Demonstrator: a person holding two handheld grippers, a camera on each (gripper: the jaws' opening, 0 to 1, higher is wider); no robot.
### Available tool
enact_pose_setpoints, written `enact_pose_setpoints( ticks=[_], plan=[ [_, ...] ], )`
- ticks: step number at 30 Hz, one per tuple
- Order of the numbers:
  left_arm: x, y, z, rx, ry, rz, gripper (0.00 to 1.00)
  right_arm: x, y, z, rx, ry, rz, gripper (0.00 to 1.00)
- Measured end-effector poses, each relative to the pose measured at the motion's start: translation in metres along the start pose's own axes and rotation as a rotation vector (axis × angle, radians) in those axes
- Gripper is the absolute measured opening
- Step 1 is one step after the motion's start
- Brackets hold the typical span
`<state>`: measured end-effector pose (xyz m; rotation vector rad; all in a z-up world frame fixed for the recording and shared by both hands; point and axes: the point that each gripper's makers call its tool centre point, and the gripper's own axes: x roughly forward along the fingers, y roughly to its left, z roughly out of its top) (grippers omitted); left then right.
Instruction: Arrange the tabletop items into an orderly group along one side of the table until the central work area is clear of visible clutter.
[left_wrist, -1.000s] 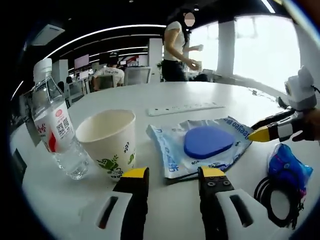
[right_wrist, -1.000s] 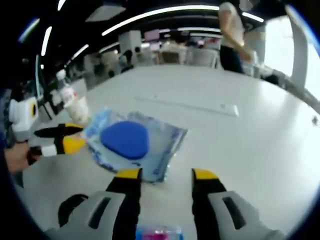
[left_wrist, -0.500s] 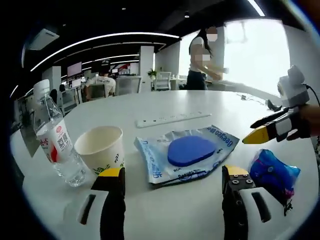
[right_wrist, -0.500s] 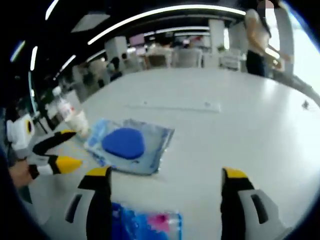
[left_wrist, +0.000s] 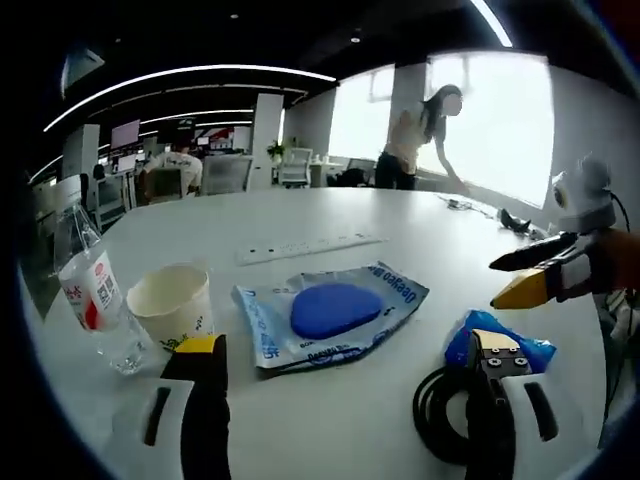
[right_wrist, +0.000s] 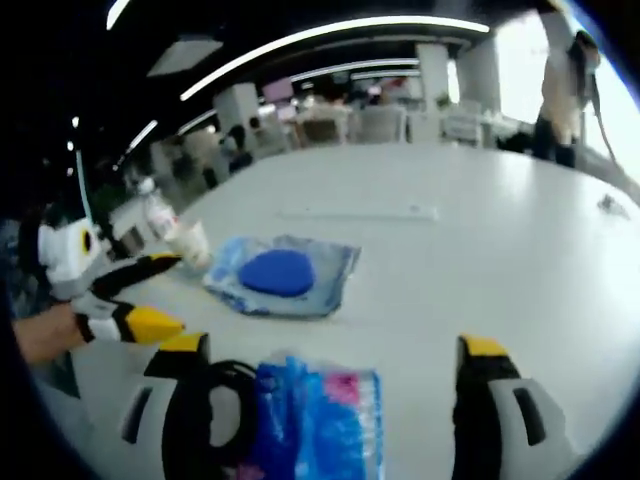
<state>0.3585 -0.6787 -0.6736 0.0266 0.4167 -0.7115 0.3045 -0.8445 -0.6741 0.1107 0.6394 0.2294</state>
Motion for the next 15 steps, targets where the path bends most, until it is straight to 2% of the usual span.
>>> enact_pose_setpoints(
  ticks=[5,15],
  plan=[
    [-0.004,-0.008,0.011,0.027,-0.026,-0.021,0.99,-0.019,0.004,-0.008,0.009,-0.002,-0.023,1.0],
    [-0.001,-0.019,0.018,0.064,-0.042,-0.072,0.9,-0.049,0.006,-0.024,0.05,-0.004,-0.093,0.96]
  ],
)
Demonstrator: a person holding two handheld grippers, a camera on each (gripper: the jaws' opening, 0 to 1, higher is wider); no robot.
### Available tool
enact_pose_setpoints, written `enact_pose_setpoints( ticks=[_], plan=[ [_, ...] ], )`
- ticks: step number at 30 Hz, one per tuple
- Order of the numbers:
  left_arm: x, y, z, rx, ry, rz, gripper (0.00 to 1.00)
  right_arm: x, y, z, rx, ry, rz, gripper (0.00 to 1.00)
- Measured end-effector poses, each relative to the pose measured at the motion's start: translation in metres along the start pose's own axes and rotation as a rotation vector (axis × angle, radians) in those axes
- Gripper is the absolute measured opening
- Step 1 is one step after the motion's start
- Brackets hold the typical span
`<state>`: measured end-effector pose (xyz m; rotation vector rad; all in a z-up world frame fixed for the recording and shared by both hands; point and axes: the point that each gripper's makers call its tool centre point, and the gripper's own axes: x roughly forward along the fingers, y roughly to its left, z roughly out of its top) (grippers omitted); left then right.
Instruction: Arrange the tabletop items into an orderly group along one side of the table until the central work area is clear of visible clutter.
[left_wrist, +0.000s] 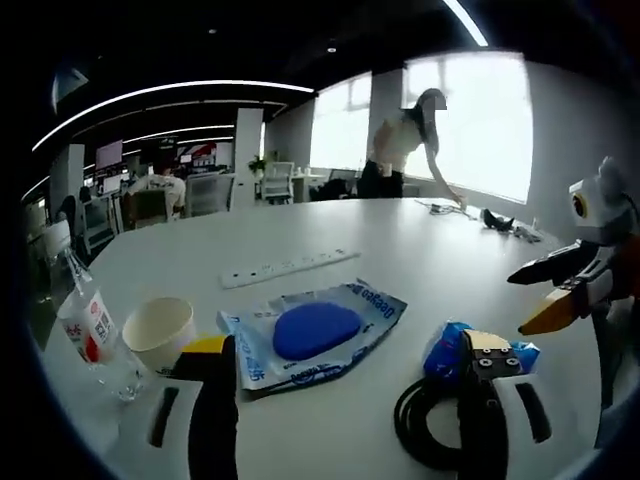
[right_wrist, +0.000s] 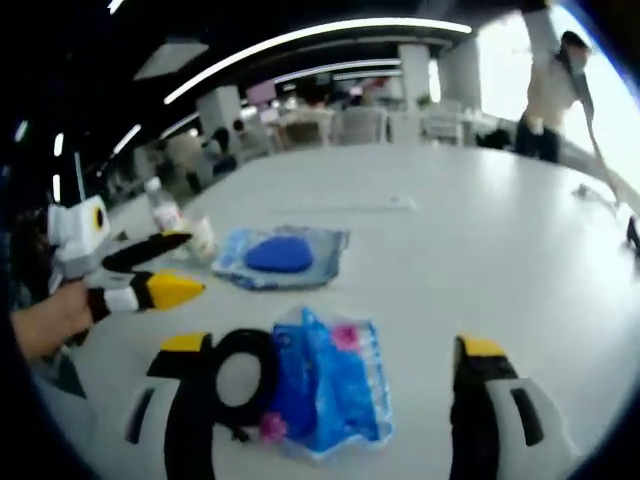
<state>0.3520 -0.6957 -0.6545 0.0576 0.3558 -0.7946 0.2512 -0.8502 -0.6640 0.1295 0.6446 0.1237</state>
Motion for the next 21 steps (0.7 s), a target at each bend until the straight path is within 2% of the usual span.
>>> enact_pose_setpoints(
  ticks=[3,8,12,16,18,21],
  plan=[
    [0.002,-0.004,0.001,0.007,0.0,-0.011,0.87,-0.007,-0.001,-0.006,0.012,0.002,-0.025,0.94],
    [0.009,-0.02,0.0,0.034,0.002,-0.067,0.8,-0.015,-0.002,-0.018,0.016,0.01,-0.059,0.91],
    [0.015,-0.025,-0.001,0.043,0.004,-0.086,0.76,-0.021,-0.002,-0.029,0.061,0.013,-0.09,0.86],
    [0.021,-0.03,-0.003,0.053,0.012,-0.108,0.7,-0.026,-0.003,-0.042,0.099,0.028,-0.132,0.72],
    [0.024,-0.031,-0.004,0.059,0.016,-0.119,0.67,-0.028,-0.004,-0.051,0.135,0.059,-0.153,0.68],
    [0.028,-0.037,-0.007,0.079,0.028,-0.146,0.62,-0.028,-0.003,-0.058,0.166,0.071,-0.159,0.63]
  ],
)
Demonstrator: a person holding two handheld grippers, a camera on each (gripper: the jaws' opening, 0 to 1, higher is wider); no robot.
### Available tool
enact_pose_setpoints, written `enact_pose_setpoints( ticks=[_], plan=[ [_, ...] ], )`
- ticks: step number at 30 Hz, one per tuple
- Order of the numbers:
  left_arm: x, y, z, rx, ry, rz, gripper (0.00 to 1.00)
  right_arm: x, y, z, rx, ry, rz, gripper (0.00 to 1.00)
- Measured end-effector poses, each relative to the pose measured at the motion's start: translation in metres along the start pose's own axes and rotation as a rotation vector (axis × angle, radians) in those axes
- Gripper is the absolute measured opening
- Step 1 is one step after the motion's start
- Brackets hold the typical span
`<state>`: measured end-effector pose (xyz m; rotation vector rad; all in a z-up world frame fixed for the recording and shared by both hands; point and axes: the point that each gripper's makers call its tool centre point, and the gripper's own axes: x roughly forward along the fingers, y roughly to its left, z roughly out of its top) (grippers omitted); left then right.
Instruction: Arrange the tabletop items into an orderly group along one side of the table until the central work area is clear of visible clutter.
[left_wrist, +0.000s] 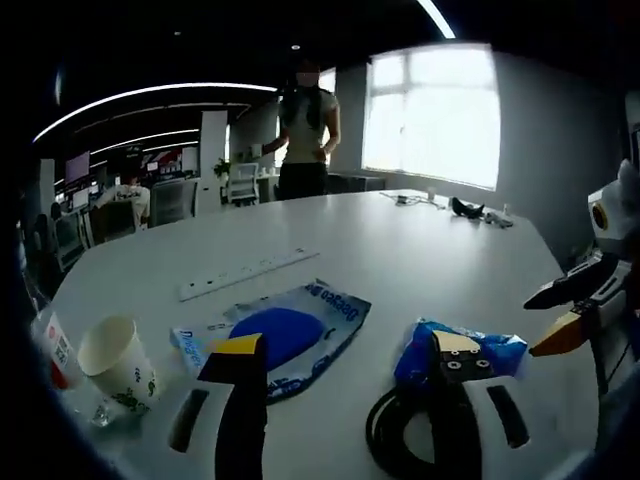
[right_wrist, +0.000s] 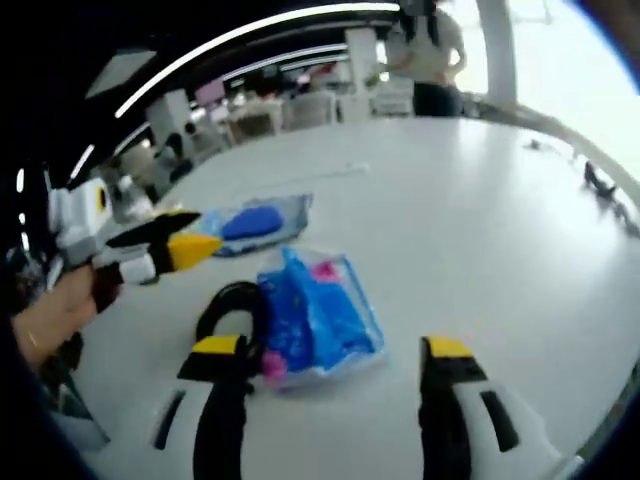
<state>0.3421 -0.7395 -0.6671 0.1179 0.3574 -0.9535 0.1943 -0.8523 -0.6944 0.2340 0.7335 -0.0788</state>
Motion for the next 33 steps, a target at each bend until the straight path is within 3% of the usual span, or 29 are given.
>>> enact_pose_setpoints(
  ticks=[2,4,7,9,16,20,33],
  plan=[
    [0.003,-0.004,-0.001,0.013,0.008,-0.017,0.57,-0.001,0.001,-0.004,0.006,0.003,-0.016,0.58],
    [0.006,-0.008,-0.003,0.008,0.013,-0.041,0.51,-0.002,0.001,-0.007,0.076,-0.001,-0.033,0.51],
    [0.012,-0.012,-0.004,0.024,0.024,-0.055,0.49,0.0,0.002,-0.01,0.182,-0.005,-0.027,0.43],
    [0.014,-0.013,-0.005,0.016,0.026,-0.061,0.48,-0.001,-0.003,-0.011,0.198,-0.006,-0.064,0.41],
    [0.027,-0.024,-0.018,0.01,0.075,-0.114,0.4,0.0,0.003,-0.021,0.247,0.02,-0.086,0.31],
    [0.033,-0.03,-0.026,0.023,0.107,-0.135,0.33,0.002,0.004,-0.029,0.31,0.015,-0.127,0.29],
    [0.047,-0.038,-0.043,0.01,0.187,-0.212,0.24,0.018,0.014,-0.043,0.413,0.031,-0.122,0.22]
  ],
)
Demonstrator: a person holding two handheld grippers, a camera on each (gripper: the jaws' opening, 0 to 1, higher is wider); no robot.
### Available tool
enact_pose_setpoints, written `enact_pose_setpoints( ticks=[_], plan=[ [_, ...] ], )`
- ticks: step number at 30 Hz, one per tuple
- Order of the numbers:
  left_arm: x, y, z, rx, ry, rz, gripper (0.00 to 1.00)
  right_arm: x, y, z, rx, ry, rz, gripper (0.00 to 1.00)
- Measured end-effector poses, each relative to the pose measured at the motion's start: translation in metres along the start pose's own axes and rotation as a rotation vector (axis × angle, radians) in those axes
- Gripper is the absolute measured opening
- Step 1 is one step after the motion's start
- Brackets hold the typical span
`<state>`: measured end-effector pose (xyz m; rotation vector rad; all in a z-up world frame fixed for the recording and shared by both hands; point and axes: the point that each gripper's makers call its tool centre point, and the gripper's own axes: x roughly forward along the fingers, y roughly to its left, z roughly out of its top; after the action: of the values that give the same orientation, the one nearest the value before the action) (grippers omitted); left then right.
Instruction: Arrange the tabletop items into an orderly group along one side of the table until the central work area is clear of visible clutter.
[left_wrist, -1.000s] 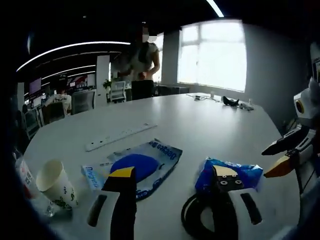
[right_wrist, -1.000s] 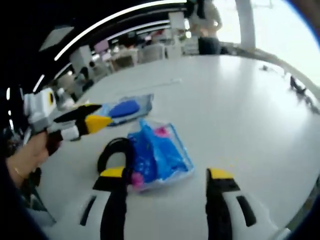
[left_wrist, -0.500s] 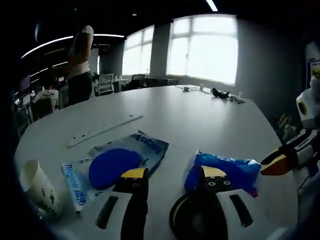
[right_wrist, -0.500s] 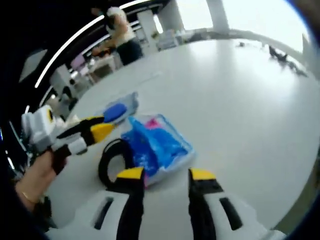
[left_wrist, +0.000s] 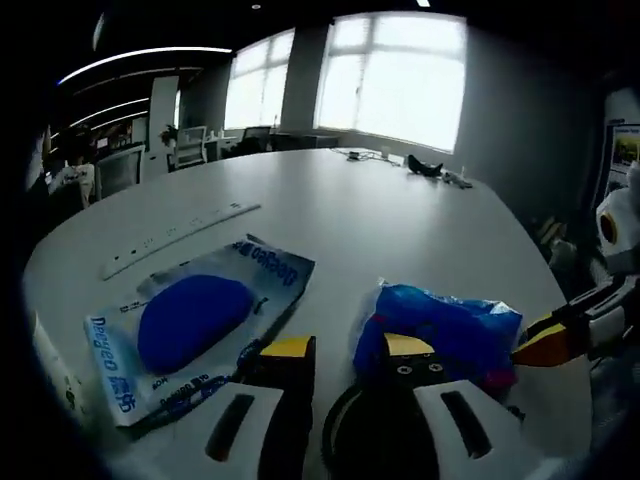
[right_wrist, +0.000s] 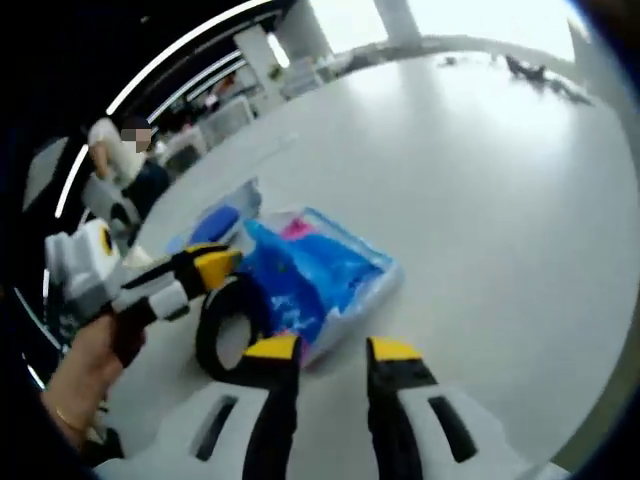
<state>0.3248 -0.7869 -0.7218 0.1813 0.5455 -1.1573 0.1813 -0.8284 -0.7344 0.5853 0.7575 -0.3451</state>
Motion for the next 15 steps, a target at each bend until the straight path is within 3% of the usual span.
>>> enact_pose_setpoints(
  ticks=[5,9,15],
  plan=[
    [0.003,0.0,0.001,-0.006,0.009,-0.018,0.14,0.002,0.001,-0.004,0.01,0.014,0.007,0.15],
    [0.005,-0.004,-0.005,0.0,0.051,-0.036,0.02,0.003,0.002,-0.002,-0.025,-0.001,0.005,0.13],
    [0.008,-0.008,-0.005,-0.008,0.062,-0.041,0.0,0.005,-0.001,-0.002,-0.035,-0.002,-0.001,0.04]
  ],
)
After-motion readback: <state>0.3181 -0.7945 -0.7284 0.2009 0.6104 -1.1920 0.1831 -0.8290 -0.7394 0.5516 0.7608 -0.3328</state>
